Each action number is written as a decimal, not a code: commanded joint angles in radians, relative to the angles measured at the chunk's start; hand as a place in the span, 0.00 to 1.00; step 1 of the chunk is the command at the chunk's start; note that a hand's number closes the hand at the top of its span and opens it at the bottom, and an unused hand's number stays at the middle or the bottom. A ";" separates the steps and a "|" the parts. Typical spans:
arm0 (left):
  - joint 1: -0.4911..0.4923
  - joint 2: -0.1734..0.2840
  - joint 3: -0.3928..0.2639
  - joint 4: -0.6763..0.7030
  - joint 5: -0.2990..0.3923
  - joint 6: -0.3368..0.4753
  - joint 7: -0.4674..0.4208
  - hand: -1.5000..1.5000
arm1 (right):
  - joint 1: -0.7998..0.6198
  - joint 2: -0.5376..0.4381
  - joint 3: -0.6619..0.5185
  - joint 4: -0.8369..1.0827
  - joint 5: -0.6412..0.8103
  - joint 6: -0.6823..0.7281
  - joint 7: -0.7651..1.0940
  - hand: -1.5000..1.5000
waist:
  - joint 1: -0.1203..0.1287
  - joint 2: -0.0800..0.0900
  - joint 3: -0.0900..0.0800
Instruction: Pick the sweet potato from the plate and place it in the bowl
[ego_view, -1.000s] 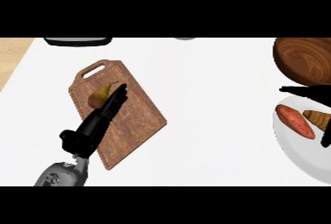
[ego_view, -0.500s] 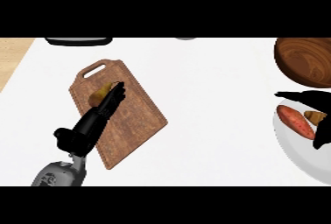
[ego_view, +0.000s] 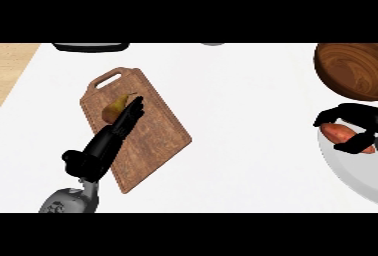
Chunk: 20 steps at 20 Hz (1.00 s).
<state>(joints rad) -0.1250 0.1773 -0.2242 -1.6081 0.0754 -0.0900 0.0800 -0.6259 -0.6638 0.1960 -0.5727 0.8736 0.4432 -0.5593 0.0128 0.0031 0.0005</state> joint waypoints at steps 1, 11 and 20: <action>0.030 -0.038 -0.030 -0.043 -0.041 0.030 0.023 0.50 | 0.006 0.055 -0.025 0.053 0.024 -0.115 -0.038 1.00 | 0.000 -0.001 0.000; 0.045 -0.041 -0.003 0.038 -0.064 -0.005 -0.067 0.50 | -0.161 0.239 -0.118 0.047 0.028 -0.162 0.390 1.00 | 0.005 -0.004 -0.002; -0.005 -0.039 0.012 -0.037 -0.041 -0.010 0.046 0.50 | -0.298 0.358 -0.123 0.046 0.139 -0.419 0.812 1.00 | 0.011 -0.002 0.000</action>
<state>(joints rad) -0.1253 0.1414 -0.2071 -1.5954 0.0392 -0.1129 0.0729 -0.8864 -0.3315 0.0708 -0.5199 0.9611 0.1403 0.1067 0.0188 0.0012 -0.0002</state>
